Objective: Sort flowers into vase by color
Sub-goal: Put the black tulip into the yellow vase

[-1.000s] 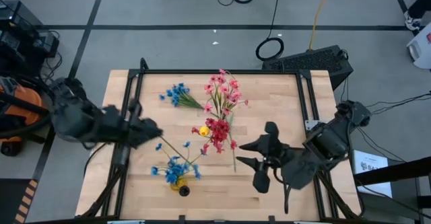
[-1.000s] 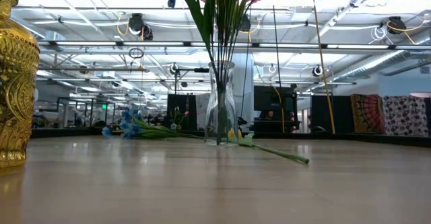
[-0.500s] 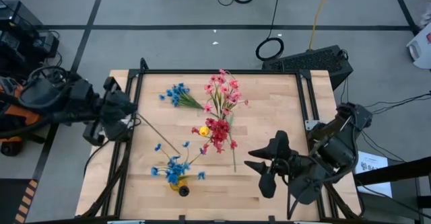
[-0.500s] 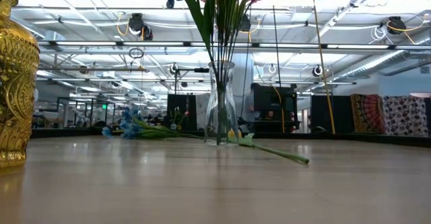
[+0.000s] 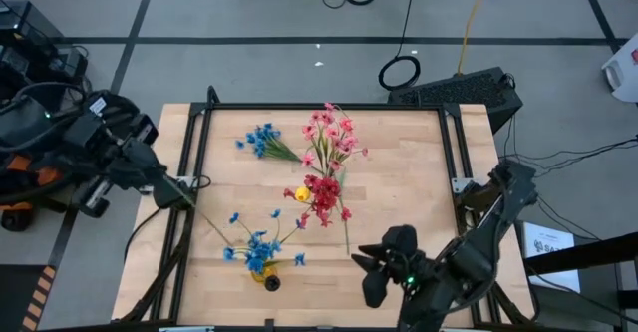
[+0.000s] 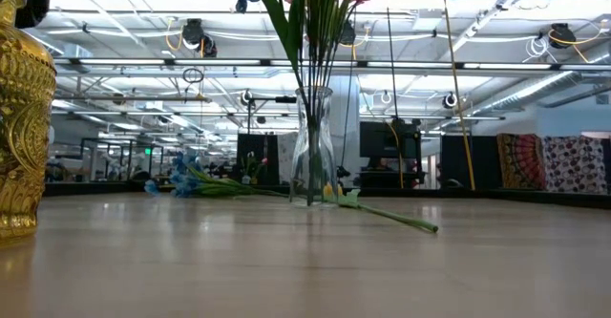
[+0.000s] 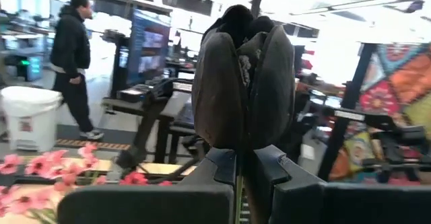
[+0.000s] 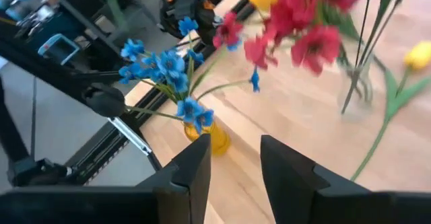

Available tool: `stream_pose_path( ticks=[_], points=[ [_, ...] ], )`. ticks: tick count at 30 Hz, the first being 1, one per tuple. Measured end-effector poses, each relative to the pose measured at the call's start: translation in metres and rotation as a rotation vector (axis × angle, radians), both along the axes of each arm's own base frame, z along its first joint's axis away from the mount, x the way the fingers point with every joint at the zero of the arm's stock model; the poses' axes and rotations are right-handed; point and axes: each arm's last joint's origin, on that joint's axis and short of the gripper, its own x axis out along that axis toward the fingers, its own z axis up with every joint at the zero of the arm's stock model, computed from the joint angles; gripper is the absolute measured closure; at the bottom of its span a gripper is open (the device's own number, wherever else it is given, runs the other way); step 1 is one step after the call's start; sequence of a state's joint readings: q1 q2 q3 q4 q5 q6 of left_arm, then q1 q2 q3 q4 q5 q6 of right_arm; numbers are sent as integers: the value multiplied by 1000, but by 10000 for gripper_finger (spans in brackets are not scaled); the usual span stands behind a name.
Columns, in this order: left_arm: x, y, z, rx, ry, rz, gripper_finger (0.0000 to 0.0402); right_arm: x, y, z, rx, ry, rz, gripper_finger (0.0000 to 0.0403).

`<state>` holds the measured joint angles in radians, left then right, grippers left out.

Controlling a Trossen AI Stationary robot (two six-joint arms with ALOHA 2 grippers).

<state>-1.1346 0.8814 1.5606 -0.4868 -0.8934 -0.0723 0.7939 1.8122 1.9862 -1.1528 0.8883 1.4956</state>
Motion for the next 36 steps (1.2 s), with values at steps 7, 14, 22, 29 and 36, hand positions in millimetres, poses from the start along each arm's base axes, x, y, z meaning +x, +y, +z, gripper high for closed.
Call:
stream_pose_path(
  ticks=[7, 14, 22, 29, 36],
  points=[
    [7, -31, -10, 49, 53, -76, 391, 17, 18, -31, 61, 8, -75, 292],
    [32, -94, -30, 159, 102, -90, 391, 28, 30, -48, 122, -14, -117, 292],
    [54, -148, -59, 302, 162, -78, 391, 37, 38, -53, 152, -59, -119, 292],
    [62, -163, -72, 377, 180, 10, 391, 41, 40, -51, 127, -107, -116, 292],
    [74, -161, -98, 389, 232, 60, 391, 43, 45, -47, 135, -140, -82, 292]
  ],
)
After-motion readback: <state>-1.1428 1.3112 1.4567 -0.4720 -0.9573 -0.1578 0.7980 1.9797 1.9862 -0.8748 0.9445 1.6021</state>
